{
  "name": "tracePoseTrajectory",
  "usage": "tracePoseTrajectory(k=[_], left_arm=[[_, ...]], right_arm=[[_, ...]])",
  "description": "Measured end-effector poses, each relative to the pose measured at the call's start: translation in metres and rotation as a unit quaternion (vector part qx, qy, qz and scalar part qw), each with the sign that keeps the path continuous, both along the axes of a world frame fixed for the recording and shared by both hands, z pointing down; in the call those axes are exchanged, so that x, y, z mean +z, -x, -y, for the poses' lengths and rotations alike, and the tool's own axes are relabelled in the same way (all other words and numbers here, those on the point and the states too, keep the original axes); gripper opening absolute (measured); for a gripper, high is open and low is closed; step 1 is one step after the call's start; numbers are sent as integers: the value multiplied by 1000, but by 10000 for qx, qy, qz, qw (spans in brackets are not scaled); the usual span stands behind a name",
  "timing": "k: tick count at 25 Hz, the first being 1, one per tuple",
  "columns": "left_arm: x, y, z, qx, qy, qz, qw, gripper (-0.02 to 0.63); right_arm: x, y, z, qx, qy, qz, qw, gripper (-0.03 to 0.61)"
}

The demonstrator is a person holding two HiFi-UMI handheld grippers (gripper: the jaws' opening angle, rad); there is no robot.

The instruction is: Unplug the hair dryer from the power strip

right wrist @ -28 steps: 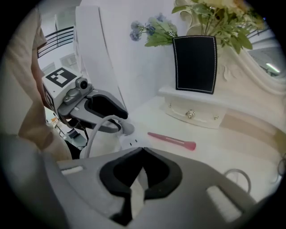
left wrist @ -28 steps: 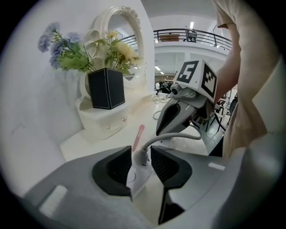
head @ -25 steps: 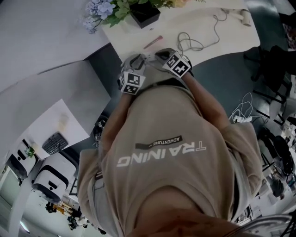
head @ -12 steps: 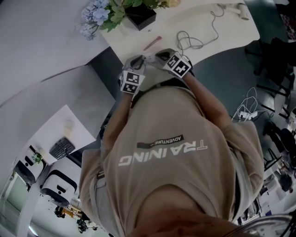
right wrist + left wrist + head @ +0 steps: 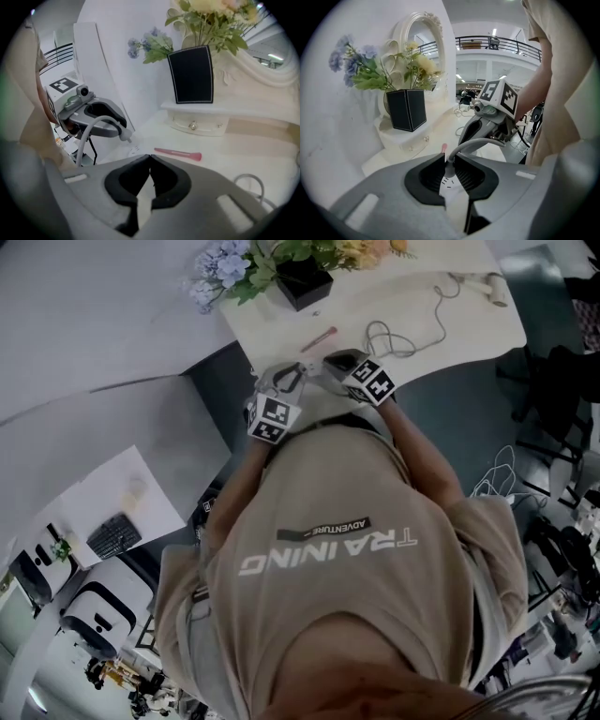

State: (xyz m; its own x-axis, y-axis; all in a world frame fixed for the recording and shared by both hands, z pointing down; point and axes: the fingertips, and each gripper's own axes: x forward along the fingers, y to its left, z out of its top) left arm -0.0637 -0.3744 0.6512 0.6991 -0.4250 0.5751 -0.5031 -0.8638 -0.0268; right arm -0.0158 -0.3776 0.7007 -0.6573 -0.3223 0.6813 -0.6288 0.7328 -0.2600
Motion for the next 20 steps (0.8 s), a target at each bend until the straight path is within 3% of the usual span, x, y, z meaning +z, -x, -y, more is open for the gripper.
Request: tracePoseTrajectory(k=[5,12,20], left_arm=[[-20,3,-6,-97,-8,-109,9999,66],[-22,1,-8,-38,-136,-67,9999,66],[-28,-1,-7,16,-189,-48,9998,66]], right_arm=[[-56,-8,-1,115,-561,230,9981,5],[-142,-10,2,312,-1416,708,9869,5],[-159,-9,5,229,-1654,765,9830,5]])
